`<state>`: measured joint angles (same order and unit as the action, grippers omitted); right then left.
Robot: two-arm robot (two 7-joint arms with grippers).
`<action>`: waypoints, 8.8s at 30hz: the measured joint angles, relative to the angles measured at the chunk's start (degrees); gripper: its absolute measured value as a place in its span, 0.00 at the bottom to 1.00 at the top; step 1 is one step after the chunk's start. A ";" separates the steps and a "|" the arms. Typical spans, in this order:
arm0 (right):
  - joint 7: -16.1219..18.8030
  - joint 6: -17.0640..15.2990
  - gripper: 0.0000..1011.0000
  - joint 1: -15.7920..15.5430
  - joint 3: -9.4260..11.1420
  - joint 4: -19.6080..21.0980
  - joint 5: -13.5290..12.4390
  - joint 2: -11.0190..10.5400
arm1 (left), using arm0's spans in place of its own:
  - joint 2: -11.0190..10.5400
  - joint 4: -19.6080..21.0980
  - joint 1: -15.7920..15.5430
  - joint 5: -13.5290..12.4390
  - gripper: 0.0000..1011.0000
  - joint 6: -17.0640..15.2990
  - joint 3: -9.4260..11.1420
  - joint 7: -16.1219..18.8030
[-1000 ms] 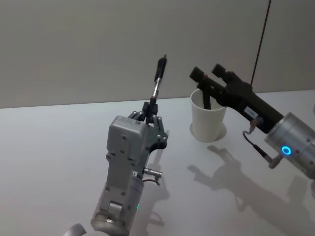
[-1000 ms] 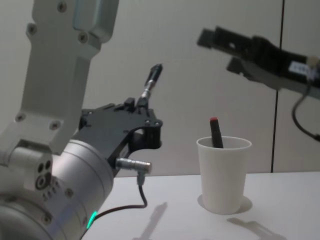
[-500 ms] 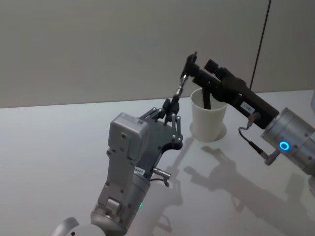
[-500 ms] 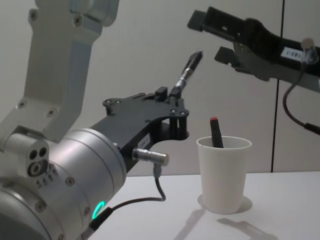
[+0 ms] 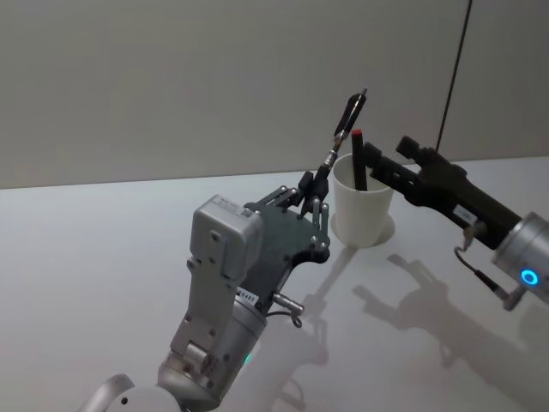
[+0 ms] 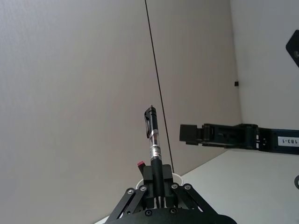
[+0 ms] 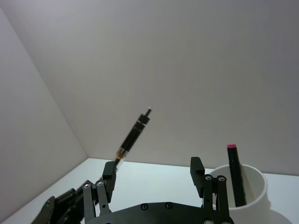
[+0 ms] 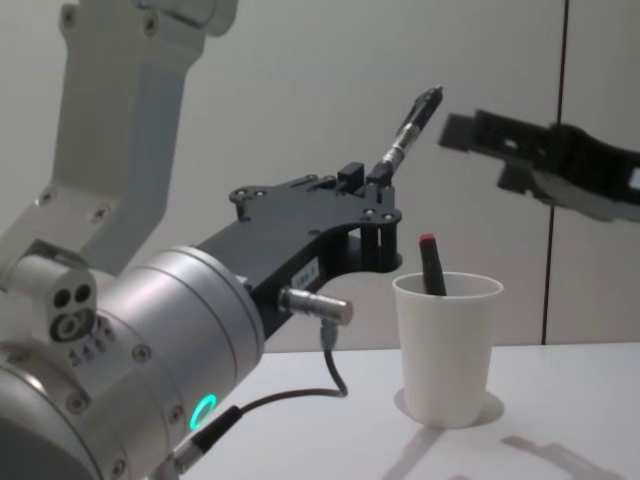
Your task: Place the pen into the pen holder.
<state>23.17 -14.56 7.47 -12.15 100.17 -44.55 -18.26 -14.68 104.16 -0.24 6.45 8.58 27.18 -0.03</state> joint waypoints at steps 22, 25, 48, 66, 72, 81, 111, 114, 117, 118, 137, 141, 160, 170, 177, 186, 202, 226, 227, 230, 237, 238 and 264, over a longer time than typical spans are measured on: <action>-0.28 0.89 0.99 -1.67 0.19 0.05 -8.30 -0.34 | -0.05 -0.09 -0.17 0.62 0.11 0.40 -0.17 -1.82; -0.23 1.19 0.99 -1.56 0.00 0.05 -9.67 0.11 | -0.05 -0.08 -0.18 0.65 0.11 0.42 -0.18 -1.91; -0.08 2.17 0.99 -1.03 -0.73 0.10 -14.36 1.61 | -0.05 -0.09 -0.22 0.74 0.11 0.49 -0.17 -2.17; -0.21 2.13 0.99 -0.88 -0.91 0.04 -16.08 1.86 | -0.05 -0.09 -0.22 0.74 0.11 0.48 -0.17 -2.19; -0.60 1.44 0.99 -0.67 -1.03 -0.55 -19.22 2.31 | -0.05 -0.09 -0.22 0.73 0.11 0.48 -0.17 -2.18; -2.68 -0.31 0.99 -0.14 -1.27 -1.71 -26.27 3.45 | -0.05 -0.09 -0.22 0.73 0.11 0.48 -0.17 -2.18; -14.16 -7.37 0.99 3.96 -4.97 -6.01 -40.02 8.53 | -0.05 -0.08 -0.22 0.73 0.11 0.48 -0.17 -2.17; -14.37 -7.70 0.99 4.32 -5.19 -6.12 -40.34 8.62 | -0.05 -0.08 -0.22 0.73 0.11 0.48 -0.17 -2.18; -14.51 -8.05 0.99 4.61 -5.34 -6.12 -40.72 8.57 | -0.05 -0.08 -0.22 0.73 0.11 0.48 -0.17 -2.18; -14.51 -8.05 0.99 4.61 -5.34 -6.12 -40.72 8.57 | -0.05 -0.08 -0.22 0.73 0.11 0.48 -0.17 -2.18; -14.19 -8.57 0.99 5.16 -5.00 -4.60 -42.41 6.12 | -0.05 -0.08 -0.22 0.73 0.11 0.48 -0.17 -2.18; -13.98 -8.68 0.99 5.52 -5.01 -4.65 -42.49 5.82 | -0.05 -0.08 -0.22 0.73 0.11 0.48 -0.17 -2.18; -13.07 -9.48 0.99 7.18 -5.73 -6.47 -42.62 5.02 | -0.05 -0.08 -0.22 0.74 0.11 0.48 -0.17 -2.17; -12.68 -9.67 0.99 7.42 -5.96 -6.70 -42.82 4.15 | -0.05 -0.08 -0.21 0.74 0.11 0.48 -0.17 -2.18; -12.50 -9.72 0.98 7.50 -6.08 -6.75 -42.98 3.81 | -0.05 -0.08 -0.21 0.74 0.11 0.48 -0.17 -2.18; -12.39 -9.72 0.78 7.55 -6.16 -6.82 -43.10 3.56 | -0.05 -0.08 -0.22 0.73 0.11 0.49 -0.17 -2.18; -12.30 -9.71 0.27 7.62 -6.23 -6.85 -43.18 3.41 | -0.05 -0.08 -0.21 0.74 0.11 0.48 -0.17 -2.18; -12.30 -9.71 0.13 7.62 -6.22 -6.84 -43.18 3.35 | -0.05 -0.08 -0.21 0.74 0.11 0.49 -0.17 -2.20; -12.30 -9.71 0.13 7.61 -6.22 -6.84 -43.18 3.35 | -0.05 -0.08 -0.22 0.74 0.11 0.48 -0.17 -2.20; -12.30 -9.71 0.13 7.61 -6.22 -6.84 -43.18 3.35 | -0.05 -0.08 -0.22 0.74 0.11 0.48 -0.17 -2.19; -12.30 -9.71 0.13 7.61 -6.22 -6.84 -43.18 3.35 | -0.05 -0.08 -0.21 0.73 0.11 0.48 -0.17 -2.18; -12.30 -9.71 0.13 7.62 -6.22 -6.84 -43.18 3.35 | -0.05 -0.08 -0.21 0.73 0.11 0.48 -0.17 -2.18; -10.90 -8.58 0.13 8.22 -5.76 -6.83 -41.19 2.11 | -0.05 -0.08 -0.21 0.73 0.88 0.48 -0.17 -2.17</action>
<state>12.27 -23.15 15.69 -17.91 93.34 -85.74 -16.15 -14.73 104.08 -0.45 7.18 9.06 27.01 -2.19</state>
